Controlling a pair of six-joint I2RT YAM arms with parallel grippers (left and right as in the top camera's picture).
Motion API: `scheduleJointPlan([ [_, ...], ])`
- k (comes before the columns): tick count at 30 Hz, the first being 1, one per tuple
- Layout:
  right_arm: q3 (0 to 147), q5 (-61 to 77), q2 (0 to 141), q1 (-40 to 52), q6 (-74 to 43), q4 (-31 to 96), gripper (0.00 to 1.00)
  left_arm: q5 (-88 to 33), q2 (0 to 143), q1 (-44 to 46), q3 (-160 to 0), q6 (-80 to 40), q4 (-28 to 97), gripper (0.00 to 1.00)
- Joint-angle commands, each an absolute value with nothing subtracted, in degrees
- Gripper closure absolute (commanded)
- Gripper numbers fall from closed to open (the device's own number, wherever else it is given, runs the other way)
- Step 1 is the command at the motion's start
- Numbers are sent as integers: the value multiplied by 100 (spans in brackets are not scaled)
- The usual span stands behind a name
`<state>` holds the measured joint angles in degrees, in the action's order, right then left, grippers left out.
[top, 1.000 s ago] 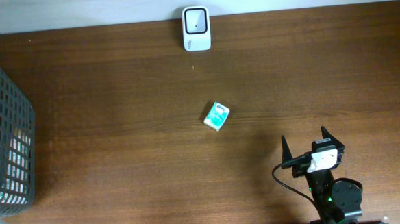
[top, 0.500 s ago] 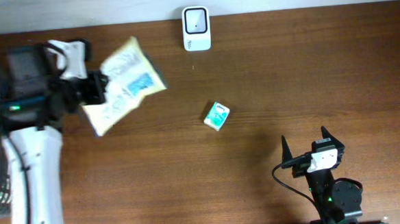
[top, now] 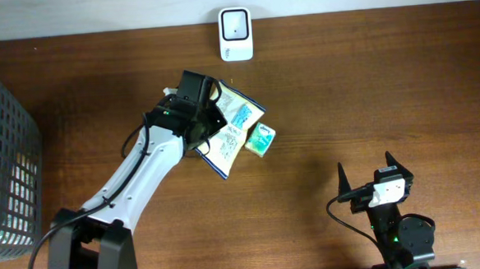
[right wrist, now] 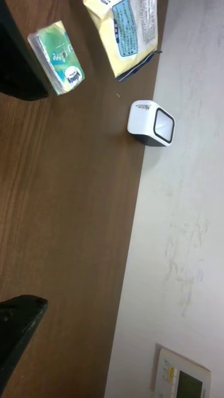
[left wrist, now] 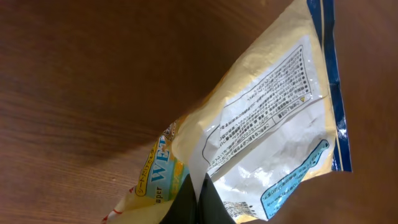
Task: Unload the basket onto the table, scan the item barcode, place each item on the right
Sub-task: 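Place the white snack bag beside the tissue pack and release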
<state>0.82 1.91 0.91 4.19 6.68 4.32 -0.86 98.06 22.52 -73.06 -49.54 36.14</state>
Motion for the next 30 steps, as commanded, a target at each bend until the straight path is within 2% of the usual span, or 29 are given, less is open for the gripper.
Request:
scheduleJointPlan([
  [1, 32, 121, 54, 445, 683, 434, 1, 849, 9815, 2392, -7207, -6143, 3603, 100],
  [8, 32, 121, 54, 445, 683, 434, 1, 781, 10071, 2401, -7161, -6383, 3579, 100],
  [10, 32, 121, 54, 445, 683, 434, 1, 779, 10071, 2401, -7161, -6381, 3579, 84],
  [11, 32, 121, 54, 445, 683, 434, 1, 777, 10071, 2403, -7161, -6379, 3581, 72],
  [12, 32, 121, 54, 445, 683, 434, 1, 775, 10071, 2401, -7161, -6379, 3581, 49],
  [13, 32, 121, 54, 445, 683, 434, 1, 777, 10071, 2401, -7161, -6379, 3581, 32],
  [14, 32, 121, 54, 445, 683, 434, 2, 777, 10071, 2401, -7161, -6372, 3581, 22],
  [20, 32, 121, 54, 445, 683, 434, 1, 648, 9789, 2386, -7301, -5441, 3579, 5],
  [21, 32, 121, 54, 445, 683, 434, 1, 694, 9579, 2368, -7389, -4950, 3579, 0],
  [25, 32, 121, 54, 445, 683, 434, 1, 733, 8718, 2088, -8027, -1938, 3588, 1],
  [26, 32, 121, 54, 445, 683, 434, 1, 735, 8556, 1962, -8176, -1623, 3671, 1],
  [30, 32, 121, 54, 445, 683, 434, 1, 423, 8138, 183, -9638, -532, 4515, 1],
])
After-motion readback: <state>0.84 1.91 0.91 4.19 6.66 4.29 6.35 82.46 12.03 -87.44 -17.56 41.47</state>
